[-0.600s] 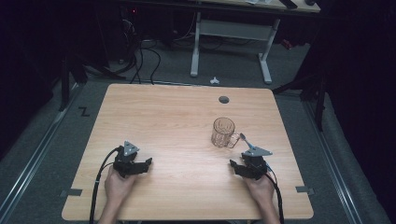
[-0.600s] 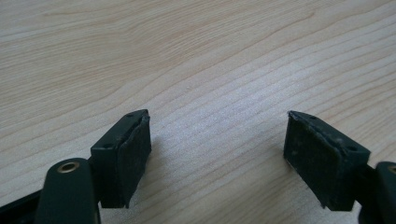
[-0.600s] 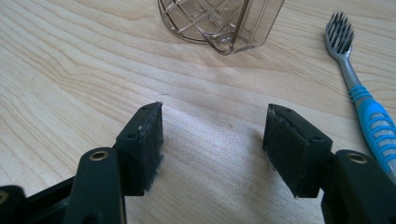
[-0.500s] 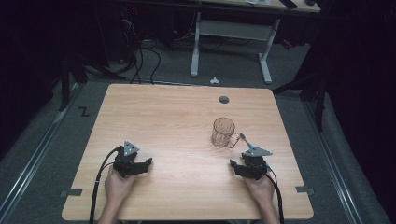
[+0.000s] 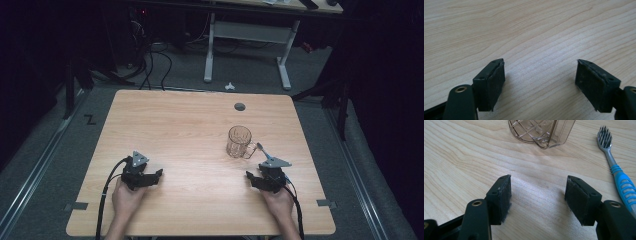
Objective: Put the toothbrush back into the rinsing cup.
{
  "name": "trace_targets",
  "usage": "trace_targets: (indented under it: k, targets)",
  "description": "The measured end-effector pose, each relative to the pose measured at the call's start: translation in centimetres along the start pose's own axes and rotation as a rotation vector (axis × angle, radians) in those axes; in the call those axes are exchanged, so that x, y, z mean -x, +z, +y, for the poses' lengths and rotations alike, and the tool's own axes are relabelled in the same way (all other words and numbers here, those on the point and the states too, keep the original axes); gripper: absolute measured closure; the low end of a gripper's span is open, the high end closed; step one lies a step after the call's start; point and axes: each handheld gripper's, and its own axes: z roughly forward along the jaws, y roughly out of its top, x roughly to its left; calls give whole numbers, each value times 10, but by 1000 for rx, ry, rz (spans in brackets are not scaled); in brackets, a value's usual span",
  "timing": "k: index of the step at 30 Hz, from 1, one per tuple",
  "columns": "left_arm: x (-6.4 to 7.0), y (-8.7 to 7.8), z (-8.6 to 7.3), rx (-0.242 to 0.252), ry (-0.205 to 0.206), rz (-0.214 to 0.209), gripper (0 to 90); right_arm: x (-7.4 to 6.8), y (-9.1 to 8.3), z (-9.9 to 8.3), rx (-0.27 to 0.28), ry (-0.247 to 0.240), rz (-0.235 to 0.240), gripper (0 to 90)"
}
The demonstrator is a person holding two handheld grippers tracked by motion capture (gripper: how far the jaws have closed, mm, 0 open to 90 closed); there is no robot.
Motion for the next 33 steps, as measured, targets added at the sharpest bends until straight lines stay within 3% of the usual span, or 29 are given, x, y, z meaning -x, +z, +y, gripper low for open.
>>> trace_targets:
  k: [15,22,28,33]
  targets:
    - [0,0,0,-3,-4,9,239,-1,0,0,2,4,2,413]
    - [0,0,0,-3,-5,9,239,2,-3,-1,8,16,-22,518]
    - [0,0,0,-2,-7,12,239,8,-9,-6,8,44,-17,550]
    - [0,0,0,-2,-9,14,239,9,-14,-11,22,38,-21,583]
